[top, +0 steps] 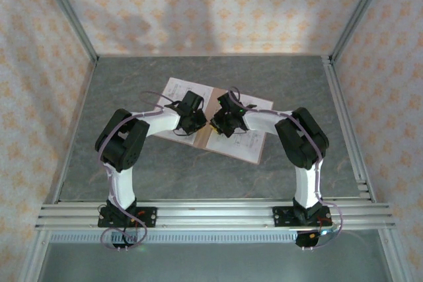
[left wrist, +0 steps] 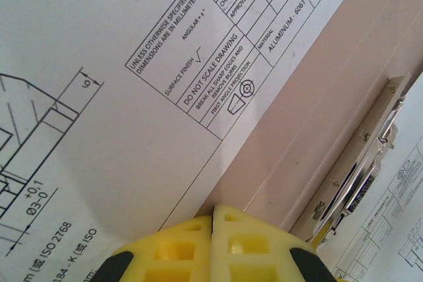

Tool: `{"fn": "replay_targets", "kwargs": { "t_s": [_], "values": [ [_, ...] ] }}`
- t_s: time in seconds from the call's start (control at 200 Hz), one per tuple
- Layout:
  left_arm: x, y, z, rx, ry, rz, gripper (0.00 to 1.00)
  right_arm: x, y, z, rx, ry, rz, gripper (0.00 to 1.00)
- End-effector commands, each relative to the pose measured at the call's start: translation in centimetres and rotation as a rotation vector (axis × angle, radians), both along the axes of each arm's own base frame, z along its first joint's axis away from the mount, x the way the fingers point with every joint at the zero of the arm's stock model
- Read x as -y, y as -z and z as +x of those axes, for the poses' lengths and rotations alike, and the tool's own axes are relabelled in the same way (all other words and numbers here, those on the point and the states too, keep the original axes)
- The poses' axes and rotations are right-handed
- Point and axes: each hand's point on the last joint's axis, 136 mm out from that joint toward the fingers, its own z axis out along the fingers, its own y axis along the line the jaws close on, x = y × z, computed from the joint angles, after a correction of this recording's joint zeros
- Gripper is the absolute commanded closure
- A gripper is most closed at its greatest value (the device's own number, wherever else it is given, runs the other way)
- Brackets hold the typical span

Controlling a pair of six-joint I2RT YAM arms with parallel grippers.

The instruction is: Put the files into the folder

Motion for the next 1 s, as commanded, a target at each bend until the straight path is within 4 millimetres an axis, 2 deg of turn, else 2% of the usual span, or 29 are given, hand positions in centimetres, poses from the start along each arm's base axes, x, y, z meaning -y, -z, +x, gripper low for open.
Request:
{"fn": "replay_targets", "kwargs": {
  "t_s": [0.0,0.185,0.365,0.45,0.59,0.61,0.731,0.841,0.916,0.996],
  "values": [
    [-3.7,6.9,-5.8,-0.25,-0.017,0.177,1.0,2.1,1.1,-1.9,-0.066,0.007,-0.086,0.85],
    [-3.7,6.7,-5.7,-0.244,-0.017,0.18,1.0,2.4,-0.4,-1.5,-0.029,0.005,-0.089,0.81],
    [-3.5,5.5,-5.4,-0.225,-0.012,0.171,1.0,2.8,-3.4,-0.7,0.036,-0.009,-0.1,0.76],
    [-3.1,3.8,-4.8,-0.192,0.0,0.169,1.0,3.5,-4.3,-0.4,0.06,-0.002,-0.113,0.75],
    [-2.0,0.7,-3.5,-0.139,0.026,0.15,1.0,6.0,-4.8,0.0,0.081,0.009,-0.161,0.74],
    [-1.7,-0.8,-3.2,-0.11,0.03,0.133,1.0,6.4,-4.8,0.0,0.085,0.01,-0.172,0.74],
    [-0.8,-4.5,-2.4,-0.054,0.04,0.098,1.0,9.5,-4.4,-0.2,0.085,0.01,-0.252,0.73],
    [-2.9,-8.0,-1.6,-0.006,0.02,0.129,0.92,11.9,-2.6,-1.1,0.033,0.011,-0.271,0.73],
    [-6.0,-8.9,-1.1,-0.026,-0.009,0.155,0.85,13.3,-1.4,-1.9,-0.004,-0.018,-0.328,0.73],
    [-11.0,-8.5,-0.7,-0.063,-0.077,0.198,0.73,13.5,-0.2,-2.3,-0.029,-0.054,-0.343,0.73]
  ]
}}
